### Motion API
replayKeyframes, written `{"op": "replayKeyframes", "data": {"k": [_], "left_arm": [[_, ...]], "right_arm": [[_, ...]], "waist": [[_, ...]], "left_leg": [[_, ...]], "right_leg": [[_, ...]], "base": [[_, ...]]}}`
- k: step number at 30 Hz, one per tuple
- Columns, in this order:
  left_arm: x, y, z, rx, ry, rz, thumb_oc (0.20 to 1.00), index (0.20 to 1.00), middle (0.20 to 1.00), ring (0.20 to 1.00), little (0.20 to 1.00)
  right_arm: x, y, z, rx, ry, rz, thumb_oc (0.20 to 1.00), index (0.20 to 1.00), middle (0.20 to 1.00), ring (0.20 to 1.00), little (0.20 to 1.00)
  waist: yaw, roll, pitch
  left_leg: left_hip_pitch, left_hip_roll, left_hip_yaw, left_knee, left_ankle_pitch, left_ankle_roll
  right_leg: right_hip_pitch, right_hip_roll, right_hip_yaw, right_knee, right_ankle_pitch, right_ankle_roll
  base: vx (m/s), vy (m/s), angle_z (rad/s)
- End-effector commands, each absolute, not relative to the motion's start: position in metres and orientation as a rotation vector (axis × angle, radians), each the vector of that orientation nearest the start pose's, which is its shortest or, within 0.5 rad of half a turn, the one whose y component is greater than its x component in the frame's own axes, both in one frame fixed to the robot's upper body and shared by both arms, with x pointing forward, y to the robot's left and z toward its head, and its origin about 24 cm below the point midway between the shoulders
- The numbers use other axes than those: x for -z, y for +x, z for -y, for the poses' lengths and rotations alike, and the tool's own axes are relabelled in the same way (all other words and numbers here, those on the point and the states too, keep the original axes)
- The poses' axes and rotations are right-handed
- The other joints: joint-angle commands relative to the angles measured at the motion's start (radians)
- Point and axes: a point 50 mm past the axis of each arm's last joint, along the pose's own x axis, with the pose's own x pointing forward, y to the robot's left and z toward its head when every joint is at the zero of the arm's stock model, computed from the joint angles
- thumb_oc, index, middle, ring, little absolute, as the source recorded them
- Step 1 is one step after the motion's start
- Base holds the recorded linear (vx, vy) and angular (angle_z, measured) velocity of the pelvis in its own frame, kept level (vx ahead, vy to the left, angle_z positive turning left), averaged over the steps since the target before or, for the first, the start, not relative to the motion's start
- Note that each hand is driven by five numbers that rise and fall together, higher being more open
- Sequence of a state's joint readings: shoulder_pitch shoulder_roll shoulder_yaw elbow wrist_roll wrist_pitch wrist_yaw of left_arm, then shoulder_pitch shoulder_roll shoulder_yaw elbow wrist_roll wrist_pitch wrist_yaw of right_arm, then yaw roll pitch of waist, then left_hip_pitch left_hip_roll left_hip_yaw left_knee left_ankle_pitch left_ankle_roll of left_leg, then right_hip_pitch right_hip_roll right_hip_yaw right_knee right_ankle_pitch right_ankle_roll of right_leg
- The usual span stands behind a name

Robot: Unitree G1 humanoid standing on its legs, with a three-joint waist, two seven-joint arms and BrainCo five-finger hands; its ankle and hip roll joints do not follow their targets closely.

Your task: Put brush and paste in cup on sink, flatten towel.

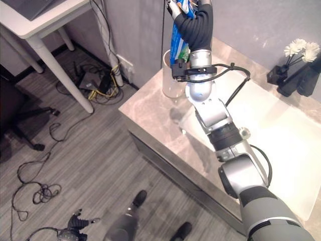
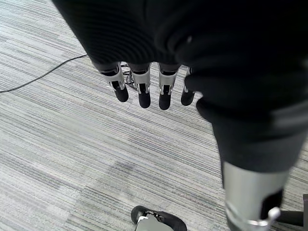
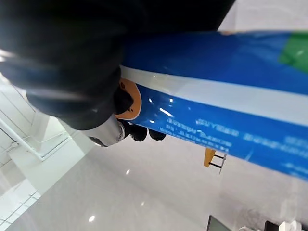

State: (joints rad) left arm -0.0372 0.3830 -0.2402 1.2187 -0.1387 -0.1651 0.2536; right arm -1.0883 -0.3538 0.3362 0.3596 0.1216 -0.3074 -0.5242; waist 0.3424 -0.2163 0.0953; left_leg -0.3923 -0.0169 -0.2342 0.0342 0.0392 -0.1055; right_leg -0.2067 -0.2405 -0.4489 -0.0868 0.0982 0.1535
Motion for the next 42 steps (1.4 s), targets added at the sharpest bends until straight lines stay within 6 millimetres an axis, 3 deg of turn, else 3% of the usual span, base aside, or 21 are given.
{"op": "replayKeyframes", "data": {"k": [1, 11, 12, 13, 14, 24, 31, 39, 42], "left_arm": [[0.127, 0.124, -0.298, -0.349, 0.518, -0.977, 1.0, 1.0, 1.0, 1.0, 1.0], [0.126, 0.13, -0.296, -0.35, 0.509, -0.953, 1.0, 1.0, 1.0, 1.0, 1.0], [0.126, 0.129, -0.296, -0.35, 0.507, -0.955, 1.0, 1.0, 1.0, 1.0, 1.0], [0.126, 0.129, -0.296, -0.35, 0.505, -0.955, 1.0, 1.0, 1.0, 1.0, 1.0], [0.126, 0.129, -0.296, -0.35, 0.505, -0.955, 1.0, 1.0, 1.0, 1.0, 1.0], [0.129, 0.121, -0.296, -0.339, 0.509, -0.99, 1.0, 1.0, 1.0, 1.0, 1.0], [0.135, 0.112, -0.291, -0.301, 0.524, -1.038, 1.0, 1.0, 1.0, 1.0, 1.0], [0.147, 0.092, -0.277, -0.25, 0.498, -1.128, 1.0, 1.0, 1.0, 1.0, 1.0], [0.154, 0.081, -0.265, -0.232, 0.459, -1.164, 1.0, 1.0, 1.0, 1.0, 1.0]], "right_arm": [[-0.364, 0.329, 0.093, 0.086, -0.134, 1.195, 0.2, 0.2, 0.2, 0.2, 0.2], [-0.353, 0.336, 0.09, 0.073, -0.139, 1.144, 0.2, 0.2, 0.2, 0.2, 0.2], [-0.351, 0.337, 0.089, 0.064, -0.139, 1.133, 0.285, 0.285, 0.285, 0.285, 0.285], [-0.35, 0.338, 0.089, 0.063, -0.138, 1.128, 0.821, 0.821, 0.821, 0.821, 0.821], [-0.35, 0.338, 0.089, 0.063, -0.138, 1.128, 1.0, 1.0, 1.0, 1.0, 1.0], [-0.335, 0.341, 0.09, 0.068, -0.137, 1.084, 1.0, 1.0, 1.0, 1.0, 1.0], [-0.322, 0.34, 0.101, 0.079, -0.135, 1.06, 1.0, 1.0, 1.0, 1.0, 1.0], [-0.312, 0.337, 0.113, 0.094, -0.17, 1.054, 1.0, 1.0, 1.0, 1.0, 1.0], [-0.308, 0.332, 0.127, 0.145, -0.217, 1.071, 1.0, 1.0, 1.0, 1.0, 1.0]], "waist": [[0.016, -0.015, 0.055], [0.014, -0.013, 0.074], [0.014, -0.012, 0.075], [0.013, -0.011, 0.075], [0.013, -0.011, 0.075], [0.001, 0.009, 0.062], [-0.013, 0.041, 0.027], [-0.049, 0.087, -0.033], [-0.095, 0.124, -0.045]], "left_leg": [[0.029, -0.076, 0.006, -0.121, 0.06, 0.074], [0.02, -0.073, 0.009, -0.121, 0.063, 0.076], [0.02, -0.071, 0.009, -0.121, 0.064, 0.077], [0.02, -0.071, 0.01, -0.121, 0.064, 0.077], [0.02, -0.071, 0.01, -0.121, 0.064, 0.077], [0.052, -0.065, 0.023, -0.121, 0.059, 0.08], [0.114, -0.053, 0.041, -0.121, 0.05, 0.083], [0.21, -0.016, 0.098, -0.121, 0.038, 0.077], [0.278, 0.035, 0.199, -0.121, 0.025, 0.075]], "right_leg": [[0.157, 0.005, 0.052, 0.0, 0.025, 0.049], [0.142, 0.006, 0.062, 0.0, 0.024, 0.046], [0.141, 0.006, 0.064, 0.0, 0.023, 0.045], [0.142, 0.007, 0.065, 0.0, 0.022, 0.044], [0.142, 0.007, 0.064, 0.0, 0.022, 0.044], [0.169, 0.009, 0.07, 0.0, 0.022, 0.039], [0.219, 0.019, 0.063, 0.017, 0.01, 0.033], [0.277, 0.038, 0.073, 0.052, -0.038, 0.022], [0.271, 0.065, 0.098, 0.096, -0.091, 0.005]], "base": [[0.0, 0.0, 0.0], [0.0, 0.0, 0.0], [0.0, 0.0, 0.0], [0.0, 0.0, 0.0], [0.0, 0.0, 0.0], [0.0, 0.004, -0.01], [0.02, 0.013, -0.06], [0.0, 0.022, -0.15], [-0.1, 0.007, -0.34]]}}
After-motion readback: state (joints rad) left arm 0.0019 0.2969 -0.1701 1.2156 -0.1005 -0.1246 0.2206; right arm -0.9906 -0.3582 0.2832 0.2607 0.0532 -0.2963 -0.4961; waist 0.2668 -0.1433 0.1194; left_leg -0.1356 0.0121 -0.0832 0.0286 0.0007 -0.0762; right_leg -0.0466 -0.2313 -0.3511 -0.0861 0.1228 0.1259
